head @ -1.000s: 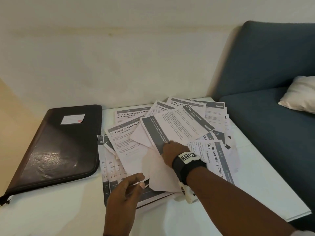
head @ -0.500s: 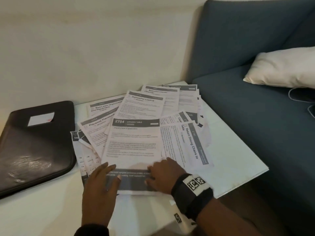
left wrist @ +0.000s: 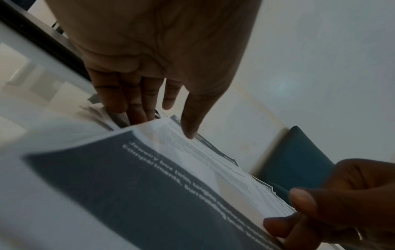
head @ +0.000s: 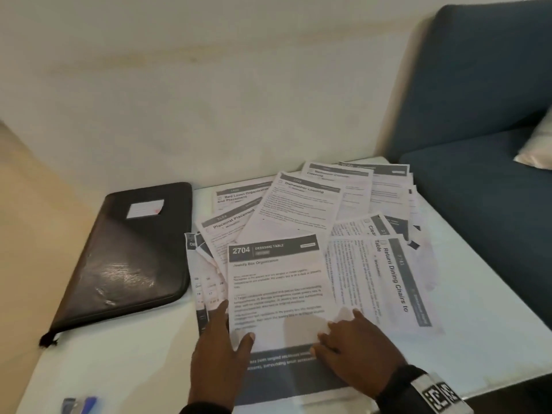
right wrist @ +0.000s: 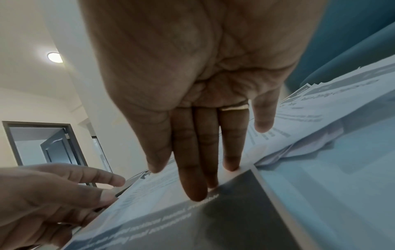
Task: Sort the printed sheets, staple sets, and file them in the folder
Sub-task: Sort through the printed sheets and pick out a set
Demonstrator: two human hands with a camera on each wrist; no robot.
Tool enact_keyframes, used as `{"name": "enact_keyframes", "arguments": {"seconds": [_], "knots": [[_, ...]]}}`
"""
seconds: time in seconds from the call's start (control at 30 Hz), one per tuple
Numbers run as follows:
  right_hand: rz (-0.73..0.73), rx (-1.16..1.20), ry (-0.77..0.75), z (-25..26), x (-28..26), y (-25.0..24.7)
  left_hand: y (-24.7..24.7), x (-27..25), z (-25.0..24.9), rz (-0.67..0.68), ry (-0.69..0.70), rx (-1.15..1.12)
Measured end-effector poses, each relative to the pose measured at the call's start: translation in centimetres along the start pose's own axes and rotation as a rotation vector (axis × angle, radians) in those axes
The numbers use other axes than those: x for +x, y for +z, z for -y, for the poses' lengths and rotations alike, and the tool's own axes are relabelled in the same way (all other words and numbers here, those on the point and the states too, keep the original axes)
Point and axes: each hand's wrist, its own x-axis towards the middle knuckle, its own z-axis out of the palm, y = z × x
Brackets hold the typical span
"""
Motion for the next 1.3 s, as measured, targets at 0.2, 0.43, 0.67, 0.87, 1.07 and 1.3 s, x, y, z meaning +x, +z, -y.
{"name": "enact_keyframes", "arguments": {"seconds": [0.2, 0.43, 0.67, 0.87, 1.07, 1.3], "knots": [[-0.098, 0.107, 0.081, -0.2, 0.6, 0.1, 0.1, 0.0, 0.5, 0.008, 0.014, 0.004], [-0.083, 0.182, 0.136, -0.3, 0.7, -0.7, 0.1, 0.6, 0.7, 0.035, 0.015, -0.078], [-0.042, 0.209, 0.155, -0.5, 0.8, -1.1, 0.2, 0.8, 0.8, 0.095, -0.032, -0.256], [-0.245, 0.359, 0.2, -1.3, 0.6, -1.0, -0.3, 1.4, 0.8, 0.103, -0.031, -0.366], [-0.261, 0.587, 0.333, -2.0, 1.2, -0.8, -0.5, 1.7, 0.8, 0.038, -0.062, -0.461], [-0.253, 0.531, 0.271, -2.7, 1.1, -0.5, -0.6, 1.8, 0.9, 0.066, -0.169, -0.643]]}}
